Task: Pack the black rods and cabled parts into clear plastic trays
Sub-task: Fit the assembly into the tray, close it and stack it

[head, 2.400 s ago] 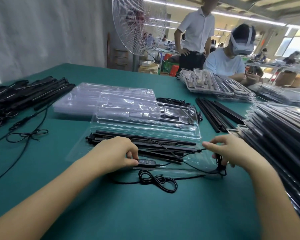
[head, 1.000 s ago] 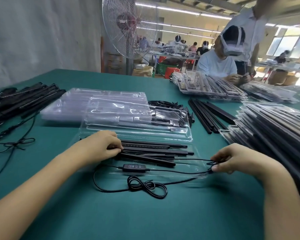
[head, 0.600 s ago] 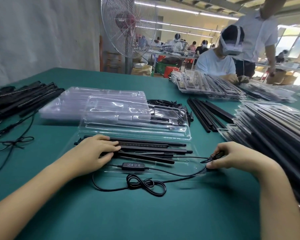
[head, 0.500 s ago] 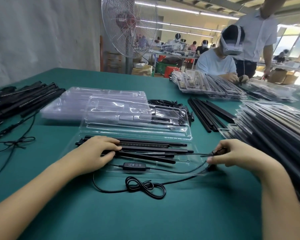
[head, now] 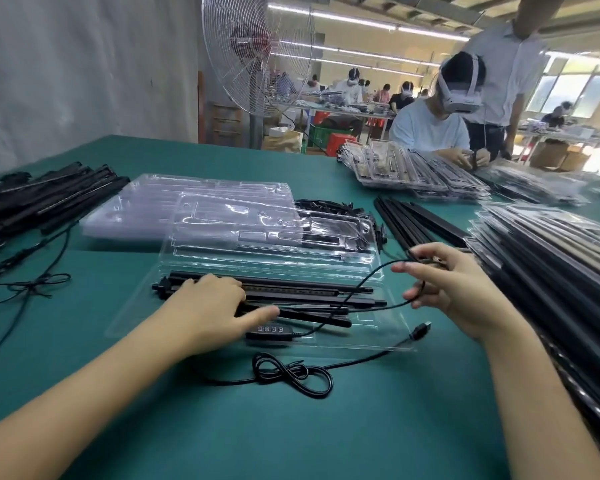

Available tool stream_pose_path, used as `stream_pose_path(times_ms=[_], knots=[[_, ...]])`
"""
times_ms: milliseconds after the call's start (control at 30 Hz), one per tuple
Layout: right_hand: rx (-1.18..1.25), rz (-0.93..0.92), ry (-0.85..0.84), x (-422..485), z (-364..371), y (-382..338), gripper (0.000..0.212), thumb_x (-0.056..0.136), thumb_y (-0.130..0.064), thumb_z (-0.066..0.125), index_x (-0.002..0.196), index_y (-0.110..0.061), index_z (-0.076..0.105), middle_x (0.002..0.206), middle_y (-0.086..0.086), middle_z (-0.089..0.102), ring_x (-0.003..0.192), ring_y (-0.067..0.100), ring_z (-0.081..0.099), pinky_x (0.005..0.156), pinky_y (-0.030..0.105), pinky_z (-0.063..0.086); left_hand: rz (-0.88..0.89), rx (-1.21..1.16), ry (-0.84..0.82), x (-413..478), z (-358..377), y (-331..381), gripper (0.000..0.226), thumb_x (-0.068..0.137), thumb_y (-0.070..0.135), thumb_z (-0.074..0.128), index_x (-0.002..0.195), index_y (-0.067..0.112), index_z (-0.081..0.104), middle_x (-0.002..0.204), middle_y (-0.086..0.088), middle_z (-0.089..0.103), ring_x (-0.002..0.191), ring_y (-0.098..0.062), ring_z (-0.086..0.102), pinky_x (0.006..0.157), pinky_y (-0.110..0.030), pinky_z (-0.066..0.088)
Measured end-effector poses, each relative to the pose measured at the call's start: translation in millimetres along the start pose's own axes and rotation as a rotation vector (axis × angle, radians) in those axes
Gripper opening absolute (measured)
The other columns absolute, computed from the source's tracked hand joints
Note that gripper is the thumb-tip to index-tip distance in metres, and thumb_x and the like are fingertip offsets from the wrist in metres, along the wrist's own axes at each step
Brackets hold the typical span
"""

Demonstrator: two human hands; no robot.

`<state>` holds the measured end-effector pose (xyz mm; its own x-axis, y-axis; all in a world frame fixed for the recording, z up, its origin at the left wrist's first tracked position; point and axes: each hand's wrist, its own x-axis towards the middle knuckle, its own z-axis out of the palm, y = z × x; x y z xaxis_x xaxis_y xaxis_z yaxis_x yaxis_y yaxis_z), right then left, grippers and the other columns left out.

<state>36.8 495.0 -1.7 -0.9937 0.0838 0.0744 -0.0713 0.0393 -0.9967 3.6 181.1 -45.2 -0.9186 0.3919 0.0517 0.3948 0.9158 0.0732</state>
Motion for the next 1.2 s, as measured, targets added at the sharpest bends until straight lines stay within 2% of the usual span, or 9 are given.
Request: stream_pose_path(times_ms=[100, 233, 367, 433, 567, 667, 767, 933, 1200], knots=[[0.14, 0.081, -0.075, 2, -2, 3, 0.043, 0.067, -0.009, 0.065, 0.111, -0.014, 0.064, 0.075, 0.006, 0.07, 0.048, 0.016, 0.059, 0.043, 0.022, 0.047, -0.031, 0.157, -0.017, 2, 2, 14, 0.071, 0.073, 0.086, 0.02, 0.069, 0.02, 0.046, 0.092, 0.001, 0.056, 0.083, -0.018, 0.049, 0.079, -0.035, 0.042], [0.462, 0.246, -0.126, 6, 12, 10, 0.024, 0.07, -0.013, 0.062, 0.093, -0.008, 0.067, 0.077, 0.008, 0.07, 0.038, 0.005, 0.039, 0.04, 0.016, 0.037, -0.092, 0.135, -0.006, 6, -3, 21, 0.064, 0.076, 0.08, 0.04, 0.062, 0.017, 0.034, 0.064, 0.005, 0.042, 0.057, -0.011, 0.037, 0.051, -0.028, 0.027], [0.702, 0.35, -0.194, 13, 32, 19, 0.019, 0.074, -0.02, 0.061, 0.073, -0.002, 0.069, 0.073, 0.0, 0.055, 0.032, 0.002, 0.028, 0.037, 0.016, 0.028, -0.096, 0.163, -0.005, 5, -3, 23, 0.063, 0.077, 0.079, 0.04, 0.063, 0.017, 0.035, 0.065, 0.005, 0.042, 0.057, -0.01, 0.036, 0.051, -0.028, 0.026], [0.797, 0.361, -0.236, 15, 36, 22, 0.029, 0.077, -0.022, 0.061, 0.085, 0.004, 0.072, 0.074, -0.002, 0.046, 0.033, 0.003, 0.028, 0.04, 0.015, 0.027, -0.092, 0.169, -0.002, 5, -2, 22, 0.064, 0.076, 0.08, 0.039, 0.065, 0.018, 0.037, 0.067, 0.006, 0.044, 0.06, -0.012, 0.039, 0.051, -0.028, 0.027], [0.916, 0.289, -0.215, 14, 38, 23, 0.027, 0.064, -0.018, 0.073, 0.083, 0.0, 0.072, 0.077, 0.0, 0.064, 0.034, 0.004, 0.03, 0.039, 0.015, 0.031, -0.083, 0.179, 0.005, 5, 0, 21, 0.064, 0.075, 0.082, 0.036, 0.066, 0.019, 0.039, 0.071, 0.007, 0.046, 0.069, -0.014, 0.044, 0.054, -0.029, 0.029], [0.79, 0.259, -0.099, 15, 40, 22, 0.017, 0.068, -0.023, 0.07, 0.065, -0.012, 0.059, 0.053, -0.003, 0.052, 0.041, 0.009, 0.038, 0.045, 0.02, 0.038, -0.082, 0.181, 0.014, 5, 1, 21, 0.065, 0.074, 0.083, 0.036, 0.067, 0.019, 0.04, 0.072, 0.007, 0.047, 0.069, -0.014, 0.045, 0.053, -0.028, 0.029], [0.519, 0.197, -0.065, 17, 34, 23, 0.014, 0.084, -0.027, 0.06, 0.08, -0.014, 0.056, 0.047, -0.003, 0.041, 0.047, 0.013, 0.047, 0.054, 0.026, 0.051, -0.085, 0.175, 0.022, 6, 1, 20, 0.066, 0.073, 0.083, 0.036, 0.066, 0.018, 0.041, 0.071, 0.007, 0.05, 0.066, -0.013, 0.047, 0.051, -0.026, 0.03], [-0.081, 0.125, -0.227, 12, 30, 26, 0.033, 0.091, -0.039, 0.05, 0.104, -0.01, 0.06, 0.051, -0.004, 0.03, 0.045, 0.011, 0.033, 0.05, 0.027, 0.049, -0.088, 0.182, 0.035, 6, 2, 20, 0.066, 0.073, 0.083, 0.037, 0.067, 0.018, 0.04, 0.071, 0.006, 0.05, 0.065, -0.013, 0.047, 0.051, -0.026, 0.03], [-0.44, 0.198, -0.437, 8, 43, 27, 0.01, 0.094, -0.015, 0.049, 0.085, -0.013, 0.047, 0.056, -0.008, 0.044, 0.045, 0.007, 0.039, 0.05, 0.023, 0.037, -0.079, 0.177, 0.043, 5, 2, 20, 0.066, 0.074, 0.083, 0.036, 0.067, 0.018, 0.04, 0.071, 0.007, 0.05, 0.066, -0.012, 0.047, 0.05, -0.025, 0.028]])
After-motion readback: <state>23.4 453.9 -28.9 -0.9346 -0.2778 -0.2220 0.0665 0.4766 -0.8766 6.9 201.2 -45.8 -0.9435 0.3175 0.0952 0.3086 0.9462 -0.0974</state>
